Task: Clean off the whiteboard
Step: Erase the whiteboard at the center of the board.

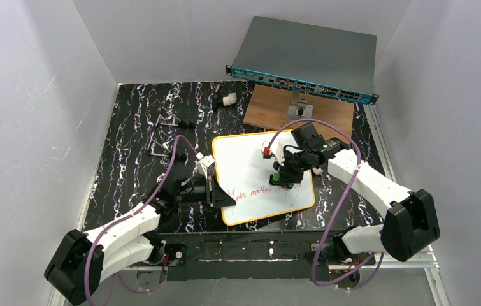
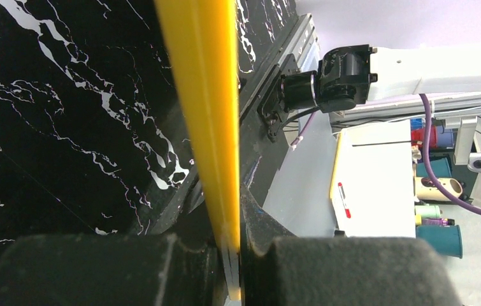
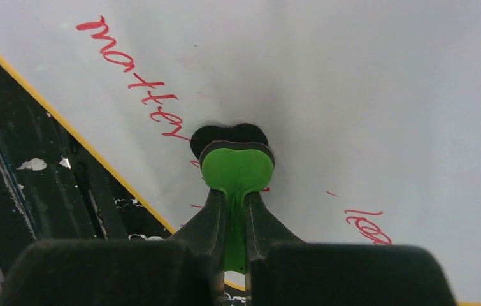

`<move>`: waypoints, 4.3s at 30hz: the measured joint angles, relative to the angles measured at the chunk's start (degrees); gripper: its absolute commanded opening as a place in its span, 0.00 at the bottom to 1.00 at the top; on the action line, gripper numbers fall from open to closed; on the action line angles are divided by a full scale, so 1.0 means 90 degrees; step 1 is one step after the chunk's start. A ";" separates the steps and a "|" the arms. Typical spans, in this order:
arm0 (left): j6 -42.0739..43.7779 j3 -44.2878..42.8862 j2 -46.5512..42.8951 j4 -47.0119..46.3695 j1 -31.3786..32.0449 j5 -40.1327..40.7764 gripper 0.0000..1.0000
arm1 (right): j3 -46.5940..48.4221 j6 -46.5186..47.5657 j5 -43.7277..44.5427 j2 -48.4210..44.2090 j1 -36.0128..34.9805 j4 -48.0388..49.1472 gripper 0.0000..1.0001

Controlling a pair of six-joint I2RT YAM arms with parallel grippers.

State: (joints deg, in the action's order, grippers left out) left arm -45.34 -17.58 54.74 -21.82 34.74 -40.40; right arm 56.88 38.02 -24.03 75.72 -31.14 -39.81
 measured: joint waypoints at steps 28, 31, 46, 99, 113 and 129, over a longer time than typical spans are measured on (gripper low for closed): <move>0.0537 -0.0005 -0.0121 0.0117 0.0029 -0.0002 0.00 | -0.0058 -0.1066 -0.0083 -0.0221 0.0092 0.0607 0.01; 0.0444 -0.0005 -0.0117 0.0109 0.0022 0.0102 0.00 | -0.0058 -0.1445 0.0461 -0.0175 0.0097 0.0942 0.01; 0.0520 -0.0046 -0.0119 0.0146 0.0019 0.0216 0.00 | -0.0034 -0.1100 -0.0274 -0.0034 -0.0903 0.0852 0.01; -0.0478 0.0335 0.0138 -0.1037 0.0034 0.0469 0.00 | 0.2302 -0.3378 0.1690 0.1596 -0.0967 0.1763 0.01; -0.0610 0.0406 0.0056 -0.1022 0.0034 0.0498 0.00 | 0.0561 -0.3009 0.0911 0.0736 0.0068 0.1933 0.01; -0.0517 0.0449 -0.0442 -0.0831 0.0036 0.0636 0.00 | 0.0187 -0.1562 0.0964 0.0294 0.0699 0.1418 0.01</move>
State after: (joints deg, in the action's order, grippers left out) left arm -50.00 -13.54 50.76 -29.30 35.07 -34.68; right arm 58.57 23.97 -15.35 78.37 -24.84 -27.05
